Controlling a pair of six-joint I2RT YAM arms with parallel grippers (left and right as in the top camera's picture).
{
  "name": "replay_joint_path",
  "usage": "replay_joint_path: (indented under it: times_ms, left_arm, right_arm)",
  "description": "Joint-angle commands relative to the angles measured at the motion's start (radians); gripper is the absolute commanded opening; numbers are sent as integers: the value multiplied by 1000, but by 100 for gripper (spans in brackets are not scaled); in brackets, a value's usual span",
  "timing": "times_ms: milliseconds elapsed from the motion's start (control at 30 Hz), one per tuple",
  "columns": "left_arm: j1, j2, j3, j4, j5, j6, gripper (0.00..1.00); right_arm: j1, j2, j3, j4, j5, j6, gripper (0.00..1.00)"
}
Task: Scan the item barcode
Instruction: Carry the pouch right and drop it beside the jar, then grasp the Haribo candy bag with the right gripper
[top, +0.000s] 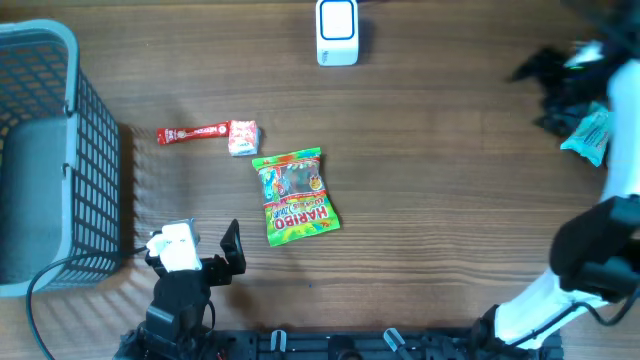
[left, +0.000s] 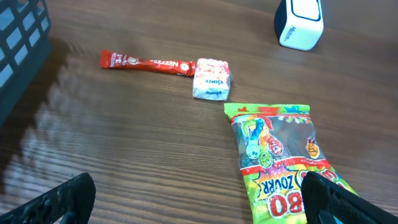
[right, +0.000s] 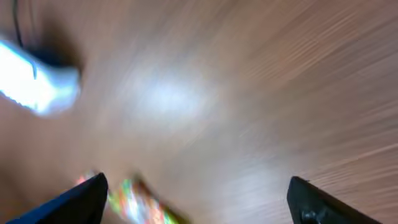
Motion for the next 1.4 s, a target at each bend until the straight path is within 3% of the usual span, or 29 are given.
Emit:
replay_joint_path:
  times_ms: [0,100,200,267,367,467,700,1067,1133,1200,1233,1300,1333,1367]
  left_arm:
    - [-3,-5,-5,2,-13,-2,100]
    - [-3,-5,-5,2,-13,-2,100]
    - [-3,-5,-5,3,-13,-2,100]
    - [-3,-5,-5,2,-13,-2,100]
    - [-3,-5,-5,2,-13,-2,100]
    - [-3,-5,-5,2,-13,-2,100]
    - [-3,-5,-5,2,-13,-2,100]
    - [-3,-5,-5,2,-13,-2,100]
    - [-3,-5,-5,2,-13,-2,100]
    - [-3,-5,-5,3,-13,-2,100]
    - [-3,-5,-5,3,-13,-2,100]
    - [-3,-5,-5,2,-13,-2,100]
    - [-3,-5,-5,2,-13,-2,100]
    - [-3,-5,-5,2,-13,-2,100]
  right_arm:
    - [241,-2,-57,-18,-94,-303,97]
    - [517,0,-109,85,-4,-325,100]
    - [653,0,-109,168,33,-313,100]
    - [764,12,-109,235,50,-224,100]
    - [893,51,-109,302,234,-109,100]
    - [975,113,-109,365,296,-65,100]
    - [1012,264,-109,372,288,17,100]
    - [1037,362,-149,346,285,15,100]
    - [1037,375,-159,352,285,18,86]
    - [1037,372,-159,351,277,42,61]
    - [1031,360,-156,348,240,39,43]
    - [1007,344,-130,320,153,39,21]
    - [988,336,-108,298,85,37,5]
    - [969,328,-88,278,19,26,4]
